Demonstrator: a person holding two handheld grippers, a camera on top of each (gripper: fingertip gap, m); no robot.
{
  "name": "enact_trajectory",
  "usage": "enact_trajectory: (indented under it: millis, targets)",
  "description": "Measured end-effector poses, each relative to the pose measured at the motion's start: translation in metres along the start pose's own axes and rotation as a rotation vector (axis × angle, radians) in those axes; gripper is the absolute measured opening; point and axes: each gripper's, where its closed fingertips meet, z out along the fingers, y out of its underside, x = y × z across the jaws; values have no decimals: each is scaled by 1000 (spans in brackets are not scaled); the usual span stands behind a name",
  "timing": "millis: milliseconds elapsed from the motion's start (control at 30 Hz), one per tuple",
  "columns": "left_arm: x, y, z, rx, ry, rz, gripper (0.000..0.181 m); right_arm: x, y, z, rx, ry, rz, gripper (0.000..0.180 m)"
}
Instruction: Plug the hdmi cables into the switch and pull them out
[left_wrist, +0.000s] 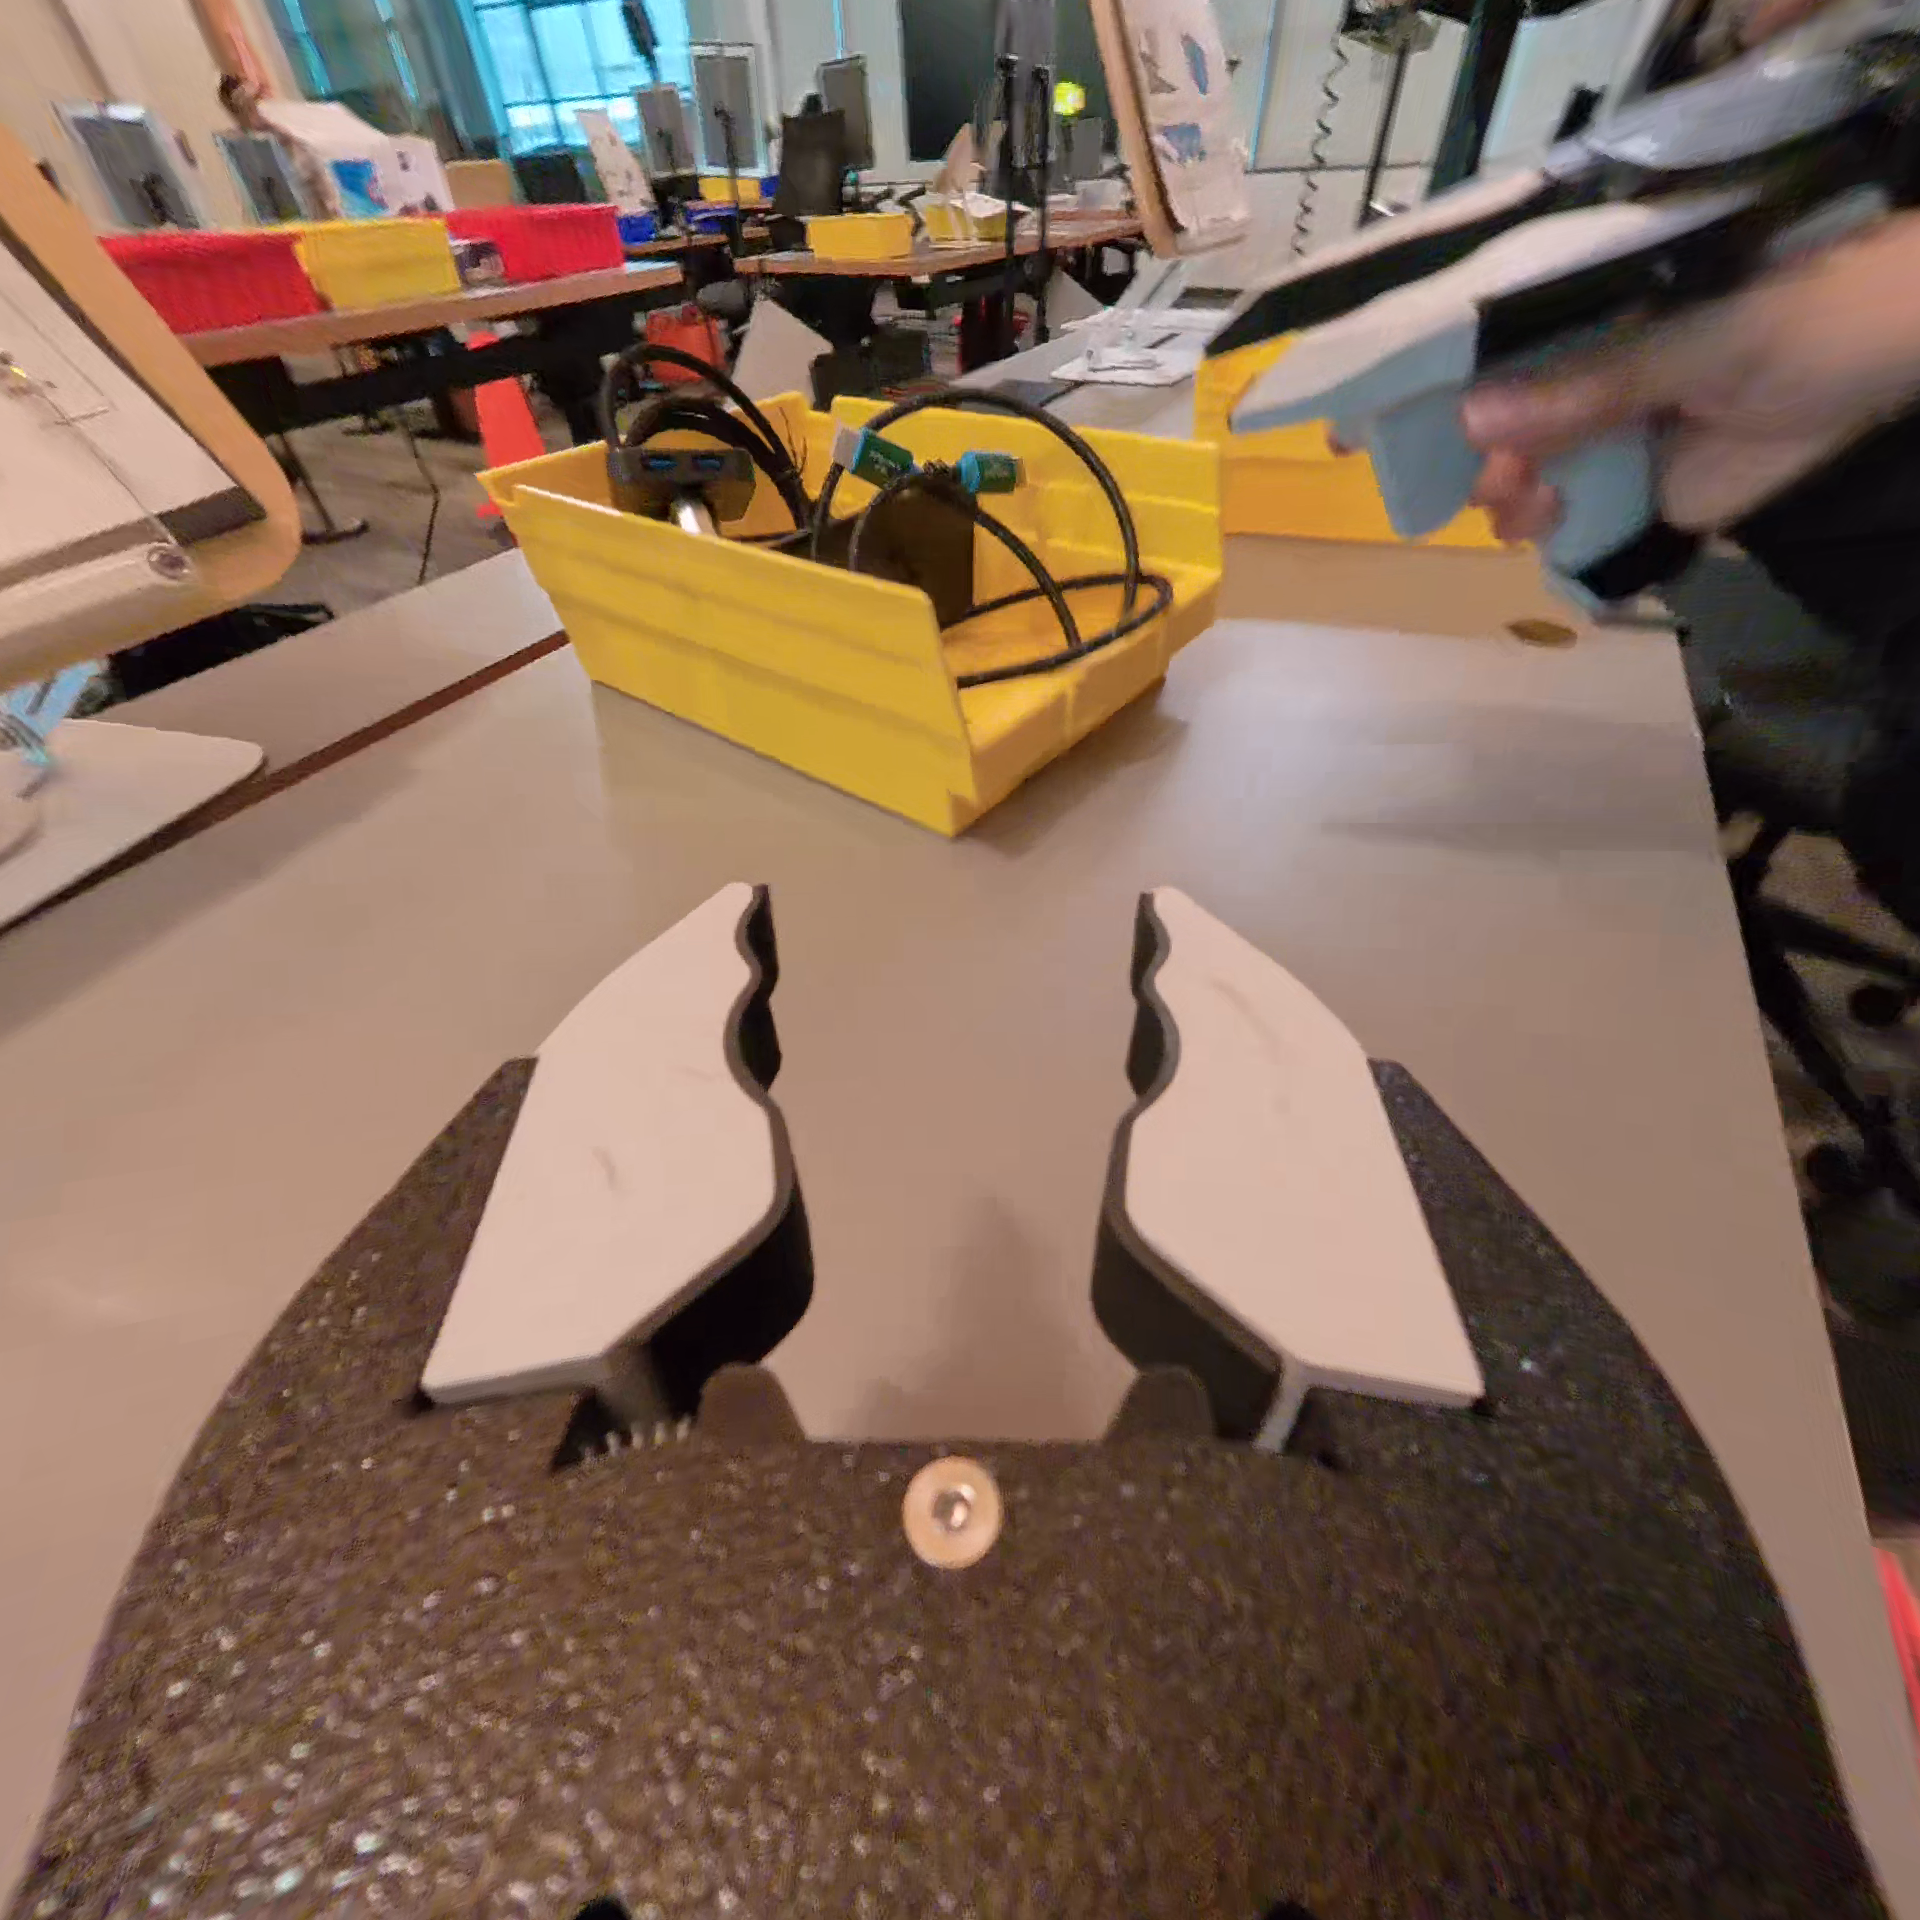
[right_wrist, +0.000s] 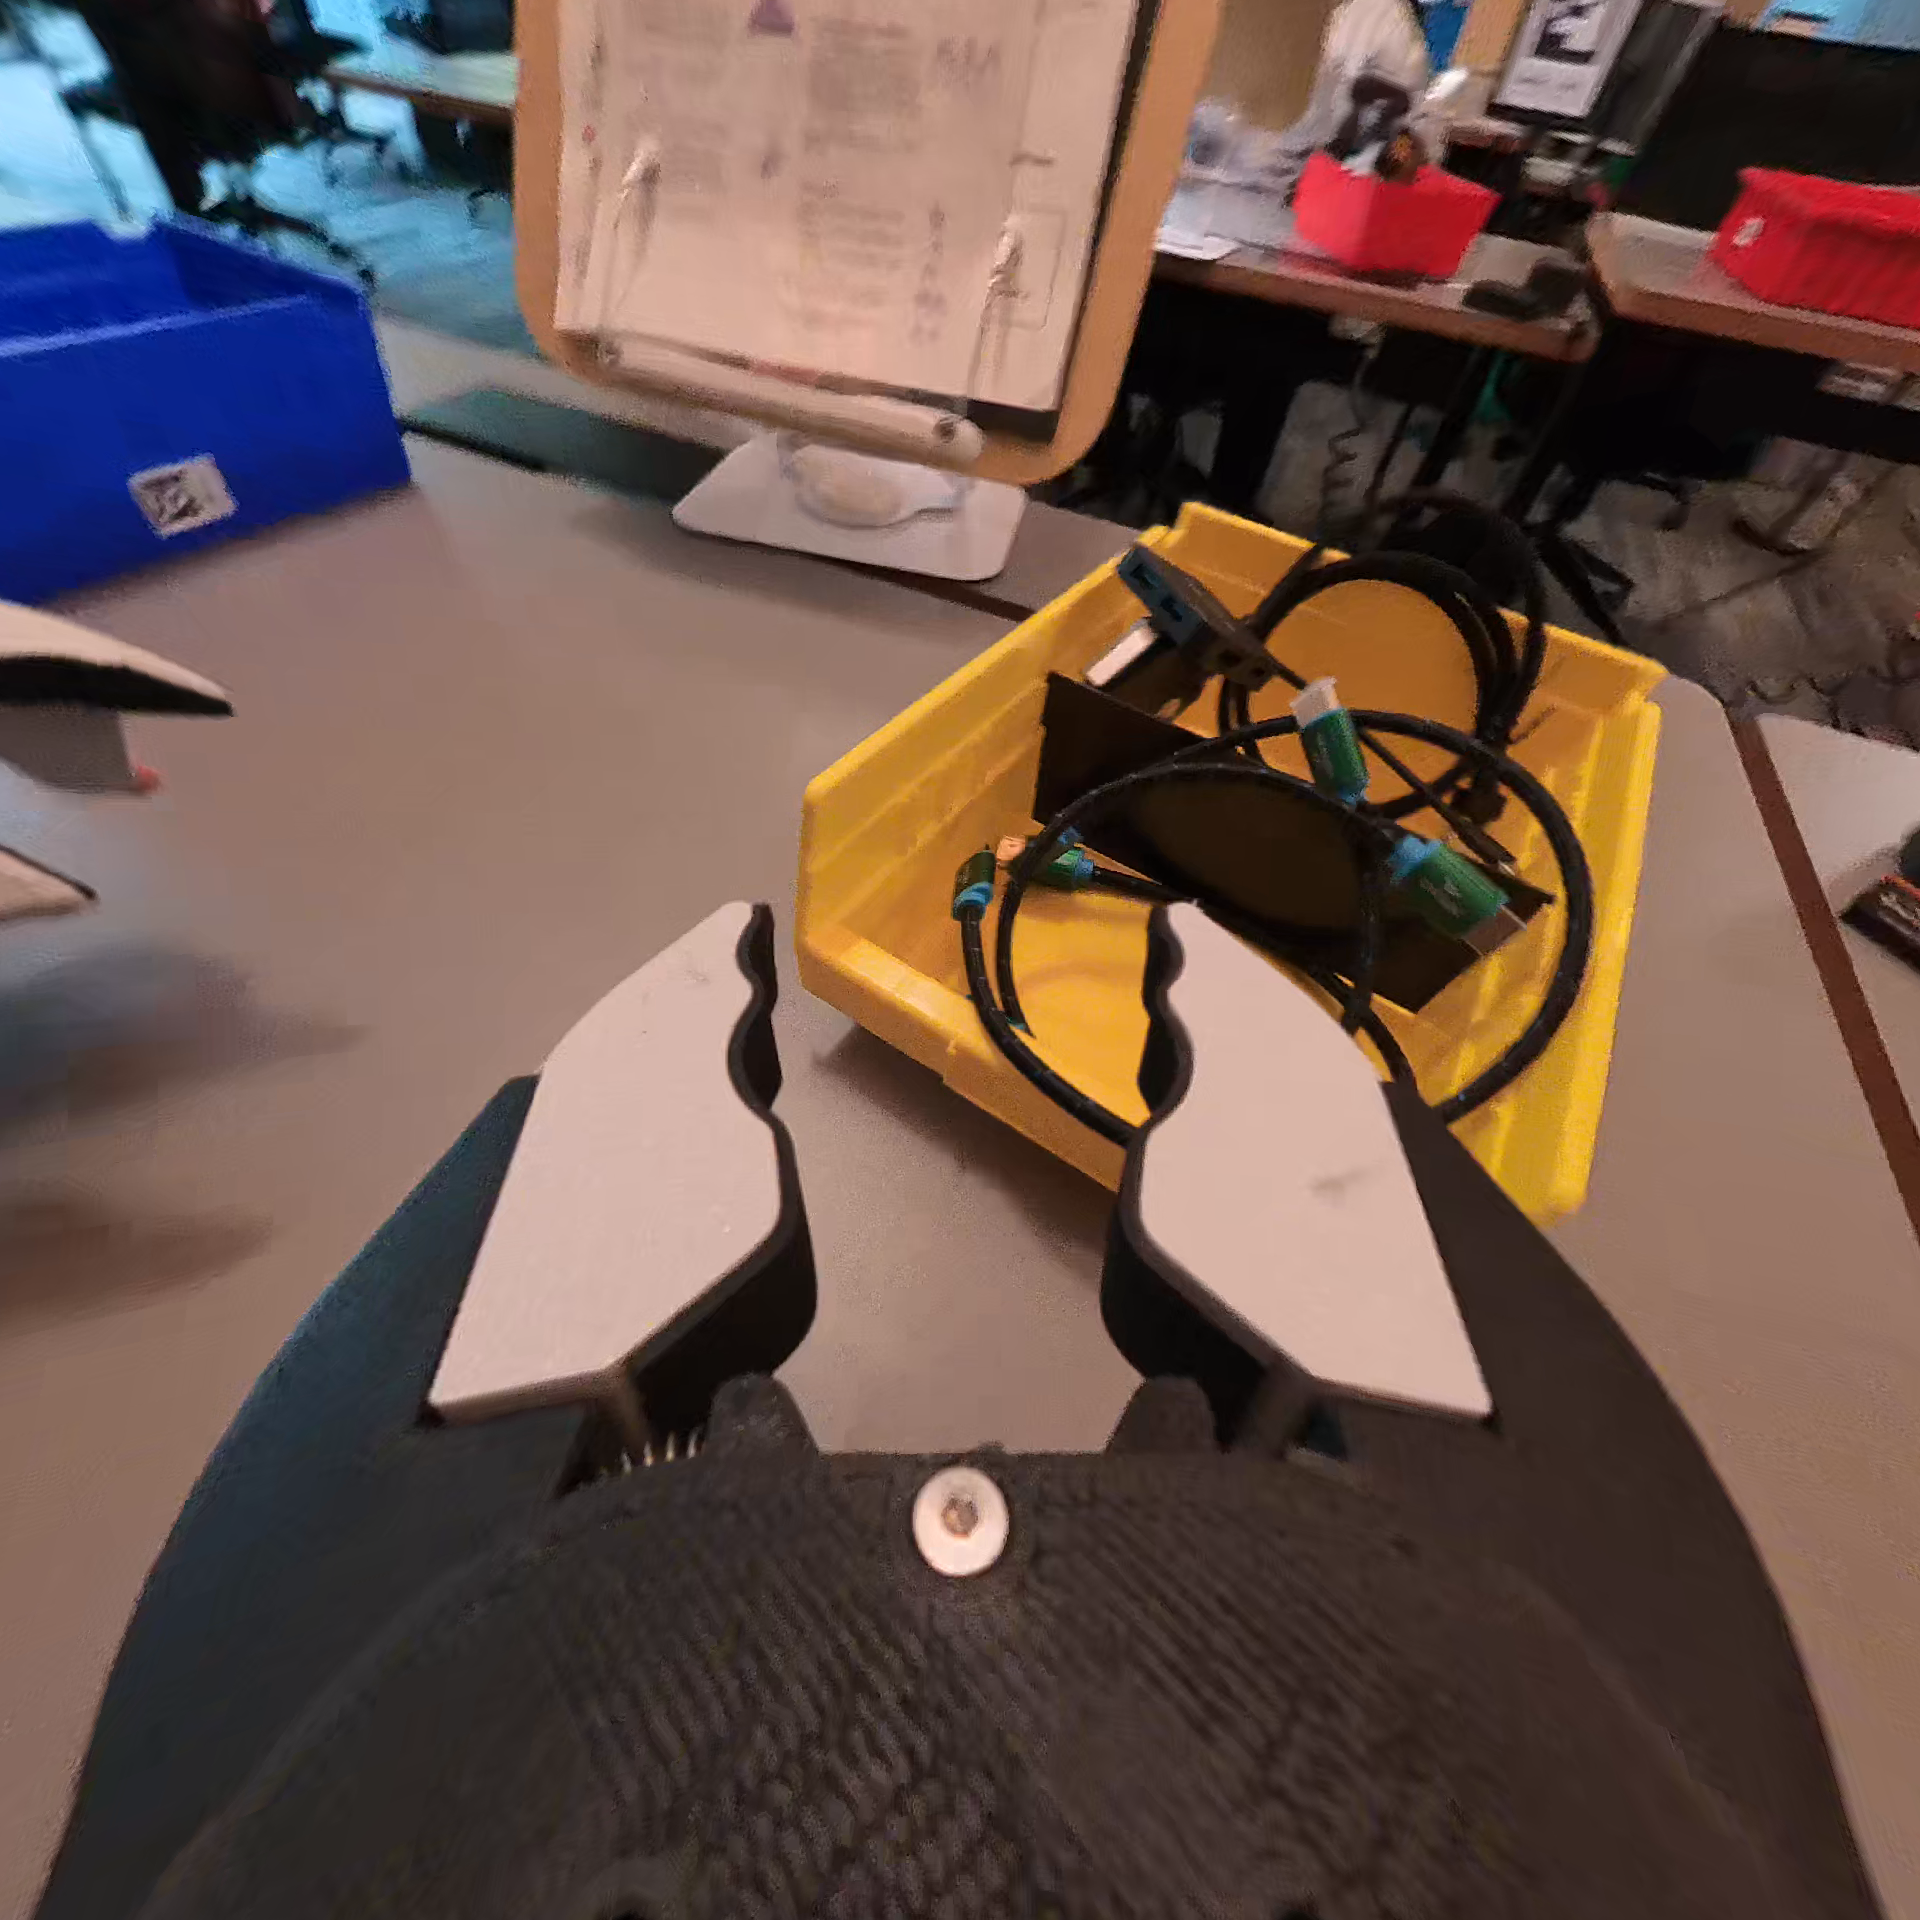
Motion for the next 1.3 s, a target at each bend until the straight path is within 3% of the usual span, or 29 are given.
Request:
enact_trajectory:
  millis: [100,200,300,367,500,567,600,800,967,1100,1200,1300]
  targets:
    - [-2,-20,52,-2,-107,-72,65,16,-1,-6,-5,97,180,88]
    - [-13,-22,108,-93,-230,-72,84,22,-5,-13,38,126,155,100]
    - [-22,-23,152,-129,-326,-135,87,40,0,-20,9,205,136,103]
    - [-33,-22,172,-150,-401,-91,75,55,4,-25,17,270,155,103]
    - [-50,-5,193,-246,-466,-80,70,59,13,-23,3,243,196,102]
    - [-54,-8,191,-226,-440,-122,34,58,13,-21,5,234,205,101]
    - [-58,-8,187,-226,-448,-100,17,56,11,-21,7,225,199,101]
    - [-96,7,116,-207,-492,-89,5,19,-9,-13,24,133,77,95]
    - [-100,26,18,-163,-467,-149,4,-47,-37,-3,70,-55,-22,97]
    - [-97,43,-70,-134,-530,-197,3,-135,-64,4,144,-361,27,99]
    - [-98,53,-126,-123,-605,-220,3,-192,-86,27,153,-535,103,101]
    - [-104,61,-164,-123,-678,-228,4,-239,-125,76,108,-613,164,103]
